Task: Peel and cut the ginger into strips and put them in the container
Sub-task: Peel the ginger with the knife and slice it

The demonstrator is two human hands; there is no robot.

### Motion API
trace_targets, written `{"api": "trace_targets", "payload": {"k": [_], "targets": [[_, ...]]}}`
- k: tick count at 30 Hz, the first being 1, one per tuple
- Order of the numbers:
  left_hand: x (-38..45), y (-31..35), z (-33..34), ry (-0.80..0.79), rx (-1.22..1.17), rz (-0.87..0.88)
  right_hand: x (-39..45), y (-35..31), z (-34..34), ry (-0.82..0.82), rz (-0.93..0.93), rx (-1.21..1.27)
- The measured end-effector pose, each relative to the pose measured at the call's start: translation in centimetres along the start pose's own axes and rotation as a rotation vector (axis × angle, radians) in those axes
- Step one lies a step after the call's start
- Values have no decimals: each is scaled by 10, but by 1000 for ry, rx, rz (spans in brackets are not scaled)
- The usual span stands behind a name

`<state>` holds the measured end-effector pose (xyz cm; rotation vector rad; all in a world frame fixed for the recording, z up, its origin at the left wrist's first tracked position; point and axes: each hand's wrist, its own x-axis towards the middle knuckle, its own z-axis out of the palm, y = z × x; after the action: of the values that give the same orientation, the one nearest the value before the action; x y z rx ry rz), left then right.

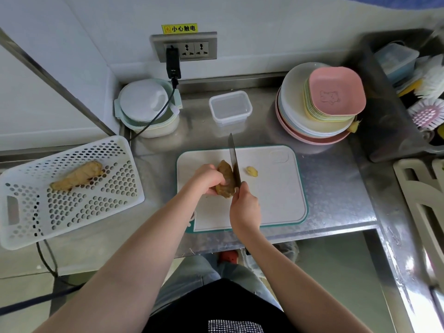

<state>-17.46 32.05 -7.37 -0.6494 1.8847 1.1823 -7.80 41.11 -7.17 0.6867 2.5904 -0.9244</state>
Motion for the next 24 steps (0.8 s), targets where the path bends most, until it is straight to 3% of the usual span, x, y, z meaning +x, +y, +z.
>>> {"api": "trace_targets", "payload": {"k": [12,16,21,24], "targets": [[-3,-5,-2,-1,-62,3,17,0,9,-61,28,-79],[-1,-11,-13,-51,-85,33,23,9,0,-66,7,35],[5,-26,-22,101,59,258,12,26,-11,-35,-45,79],[8,-37,-25,210,296,464,0,25,-4,-40,-18,186]]}}
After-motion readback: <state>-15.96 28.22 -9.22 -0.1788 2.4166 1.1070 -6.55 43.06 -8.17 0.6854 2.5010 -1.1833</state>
